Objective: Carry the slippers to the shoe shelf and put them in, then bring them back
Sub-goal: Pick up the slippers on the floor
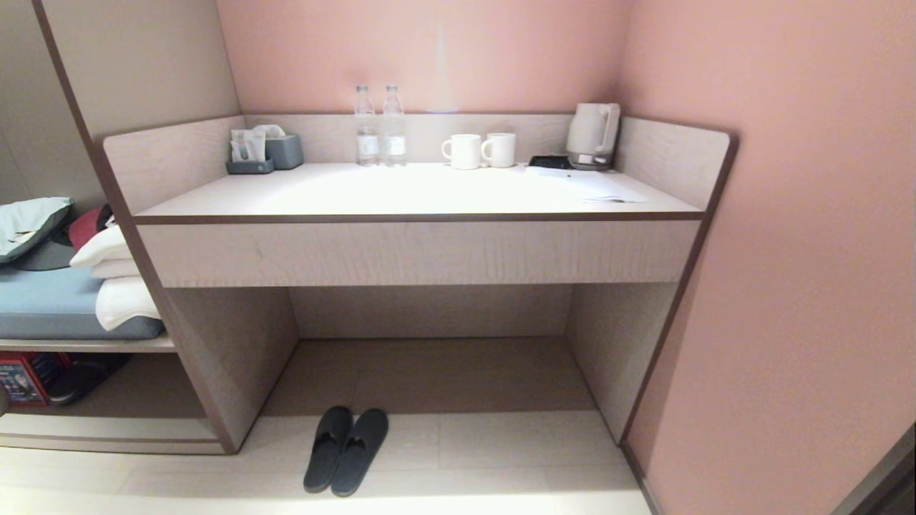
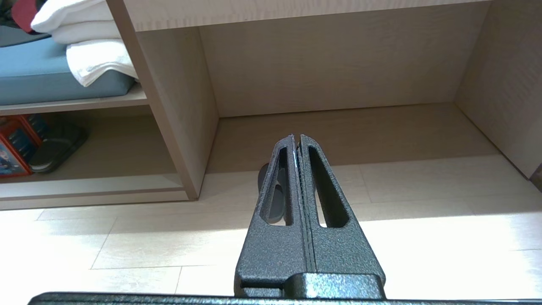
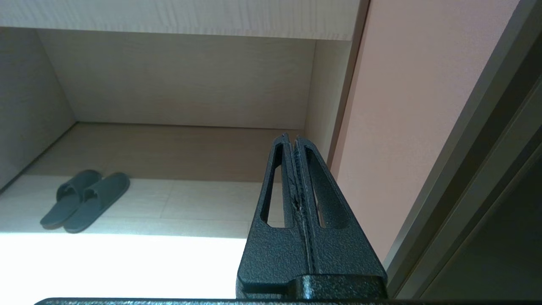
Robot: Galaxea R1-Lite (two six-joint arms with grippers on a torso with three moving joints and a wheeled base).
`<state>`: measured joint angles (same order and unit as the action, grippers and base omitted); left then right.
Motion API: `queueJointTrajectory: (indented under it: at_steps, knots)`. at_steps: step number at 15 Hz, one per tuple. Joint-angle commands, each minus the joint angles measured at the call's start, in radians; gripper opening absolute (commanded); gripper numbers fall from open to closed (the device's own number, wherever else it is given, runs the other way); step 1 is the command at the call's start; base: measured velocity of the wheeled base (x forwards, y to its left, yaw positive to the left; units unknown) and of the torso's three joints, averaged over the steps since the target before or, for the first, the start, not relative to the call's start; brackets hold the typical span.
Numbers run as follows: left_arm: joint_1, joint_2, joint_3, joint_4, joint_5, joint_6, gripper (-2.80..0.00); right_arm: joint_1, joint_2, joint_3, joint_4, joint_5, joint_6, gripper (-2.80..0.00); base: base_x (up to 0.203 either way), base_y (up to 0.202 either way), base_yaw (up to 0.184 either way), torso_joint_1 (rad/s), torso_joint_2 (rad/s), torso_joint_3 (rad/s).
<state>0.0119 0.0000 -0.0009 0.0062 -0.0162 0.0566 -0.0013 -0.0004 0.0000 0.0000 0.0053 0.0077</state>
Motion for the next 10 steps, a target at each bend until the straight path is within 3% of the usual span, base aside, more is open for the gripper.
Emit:
queueJointTrajectory:
  at_steps: [1,6,10]
  knots:
    - [0.0,0.0,0.001,0.0,0.002,-0.001,-2.8,0.001,-0.001,0.0,0.0,0.001,0.0,-2.8,0.0,0.0,0.0,0.0,0.0,0.0]
    - [0.0,0.0,-0.001,0.0,0.002,0.006,-2.8,0.001,-0.001,0.0,0.0,0.001,0.0,-2.8,0.0,0.0,0.0,0.0,0.0,0.0]
    - [0.0,0.0,0.0,-0.003,0.004,-0.024,-2.8,0.0,-0.001,0.0,0.0,0.001,0.0,-2.8,0.0,0.0,0.0,0.003,0.0,-0.141]
